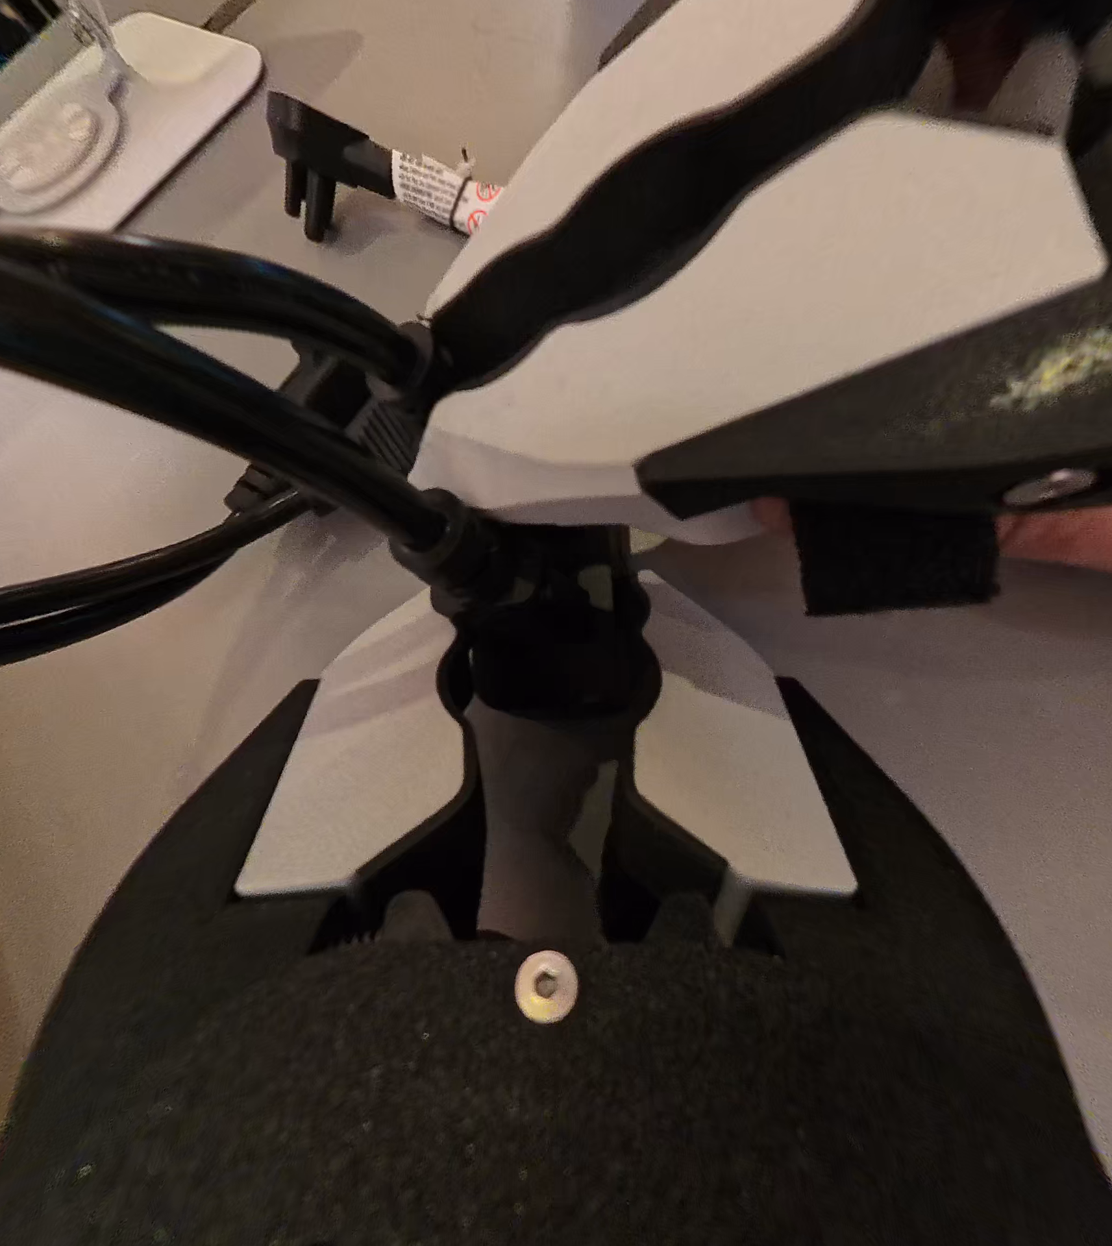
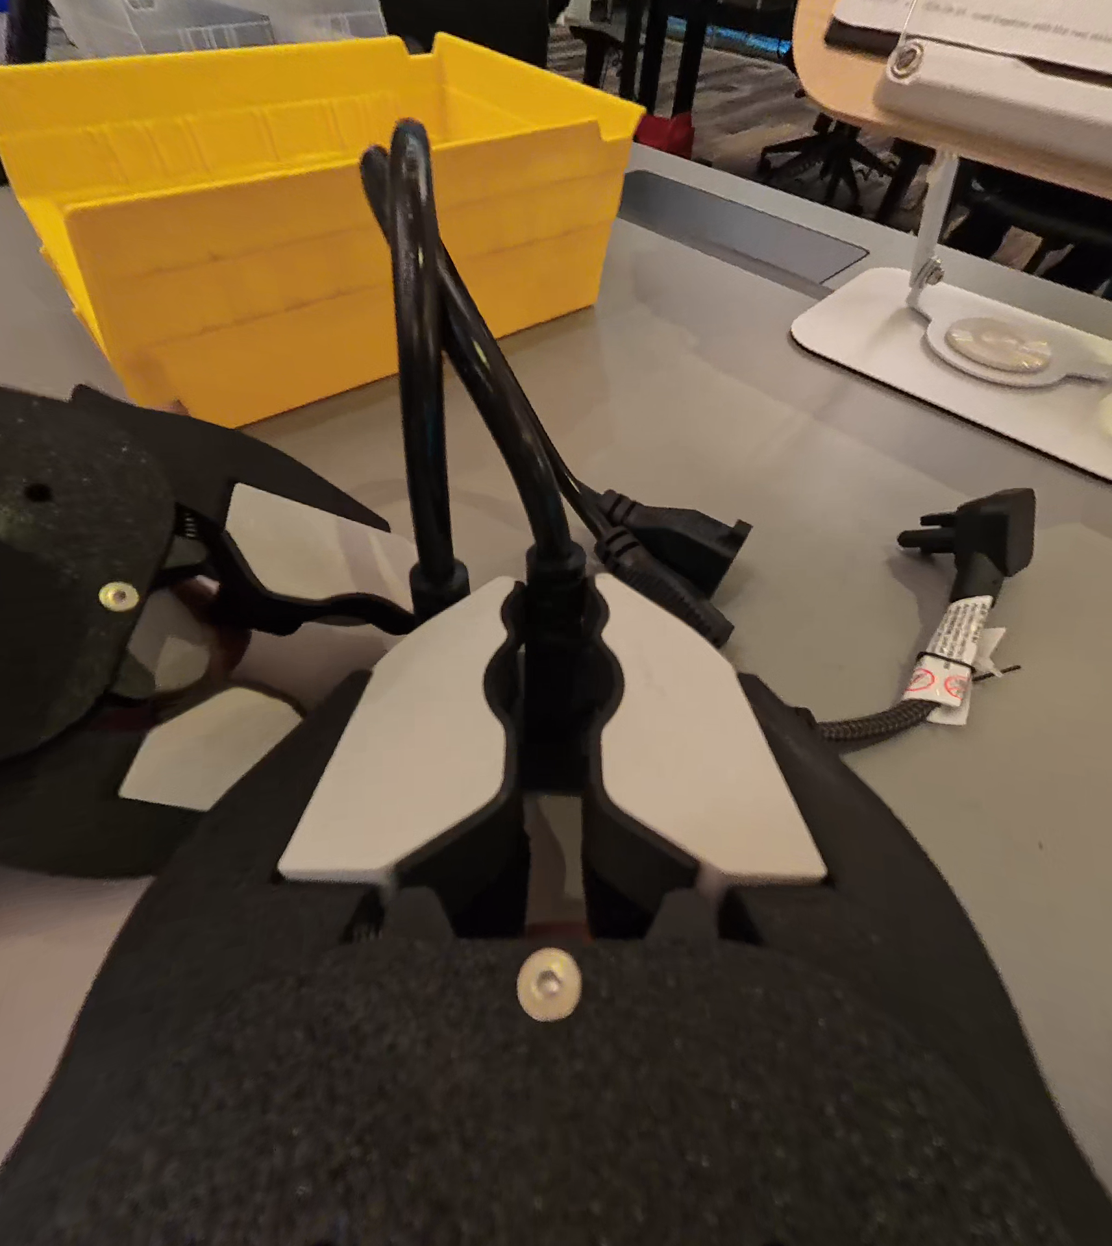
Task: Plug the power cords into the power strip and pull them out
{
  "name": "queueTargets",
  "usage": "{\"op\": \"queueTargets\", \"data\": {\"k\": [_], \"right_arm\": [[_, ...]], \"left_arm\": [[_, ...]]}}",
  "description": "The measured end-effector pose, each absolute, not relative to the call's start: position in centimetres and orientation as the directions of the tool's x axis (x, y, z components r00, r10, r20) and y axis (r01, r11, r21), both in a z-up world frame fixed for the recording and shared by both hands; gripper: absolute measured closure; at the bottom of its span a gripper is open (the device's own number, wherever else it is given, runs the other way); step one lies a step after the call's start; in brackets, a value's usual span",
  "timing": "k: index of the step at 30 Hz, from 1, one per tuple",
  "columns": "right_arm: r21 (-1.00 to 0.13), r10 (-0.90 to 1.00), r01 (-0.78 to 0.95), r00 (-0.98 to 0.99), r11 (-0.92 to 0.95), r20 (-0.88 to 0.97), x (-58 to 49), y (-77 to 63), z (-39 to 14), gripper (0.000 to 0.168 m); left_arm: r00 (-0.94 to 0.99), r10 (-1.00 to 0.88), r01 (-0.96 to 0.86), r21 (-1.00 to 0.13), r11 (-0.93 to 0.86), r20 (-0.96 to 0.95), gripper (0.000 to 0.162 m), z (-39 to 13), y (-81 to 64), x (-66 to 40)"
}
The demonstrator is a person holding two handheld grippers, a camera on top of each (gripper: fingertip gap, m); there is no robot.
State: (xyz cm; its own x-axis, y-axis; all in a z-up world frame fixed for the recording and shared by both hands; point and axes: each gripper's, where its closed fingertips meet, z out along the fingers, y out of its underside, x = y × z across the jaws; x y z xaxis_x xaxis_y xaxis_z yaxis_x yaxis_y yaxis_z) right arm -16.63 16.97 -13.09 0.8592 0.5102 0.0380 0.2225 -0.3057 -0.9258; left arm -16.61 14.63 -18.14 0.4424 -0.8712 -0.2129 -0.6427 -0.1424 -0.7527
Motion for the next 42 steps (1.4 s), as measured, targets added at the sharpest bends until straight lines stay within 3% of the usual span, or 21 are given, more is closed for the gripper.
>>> {"op": "queueTargets", "data": {"k": [5, 12, 20, 27, 31, 35, 39, 42], "right_arm": [[-0.904, 0.482, 0.012, 0.849, -0.426, -0.216, -15.7, 17.0, -12.9, 0.153], [-0.924, 0.48, 0.069, 0.867, -0.376, -0.131, -16.1, 17.2, -13.1, 0.153], [-0.909, 0.494, 0.036, 0.848, -0.415, -0.192, -15.4, 16.7, -13.1, 0.153], [-0.904, 0.513, 0.249, 0.857, -0.347, 0.039, -16.3, 17.2, -12.9, 0.153], [-0.888, 0.533, 0.036, 0.811, -0.458, -0.242, -15.2, 17.1, -12.9, 0.153], [-0.898, 0.527, 0.064, 0.827, -0.435, -0.197, -15.6, 17.1, -13.1, 0.153], [-0.913, 0.506, 0.185, 0.862, -0.363, -0.026, -16.3, 17.2, -12.9, 0.154], [-0.894, 0.525, 0.061, 0.826, -0.443, -0.204, -15.9, 17.5, -13.1, 0.153]], "left_arm": [[0.441, -0.856, -0.657, -0.747, -0.103, -0.27, 0.119, -18.1, 14.9, -16.4], [0.431, -0.867, -0.659, -0.743, -0.114, -0.25, 0.119, -18.2, 14.6, -16.2], [0.453, -0.856, -0.658, -0.741, -0.133, -0.249, 0.12, -18.2, 15.0, -16.3], [0.455, -0.856, -0.655, -0.744, -0.135, -0.244, 0.12, -18.2, 14.9, -16.3], [0.457, -0.853, -0.646, -0.753, -0.122, -0.254, 0.119, -18.0, 15.2, -16.3], [0.425, -0.864, -0.671, -0.735, -0.101, -0.269, 0.12, -18.2, 14.8, -16.1], [0.431, -0.866, -0.664, -0.739, -0.113, -0.255, 0.119, -18.2, 14.8, -16.3], [0.427, -0.865, -0.665, -0.74, -0.102, -0.264, 0.119, -18.2, 14.8, -16.2]]}}
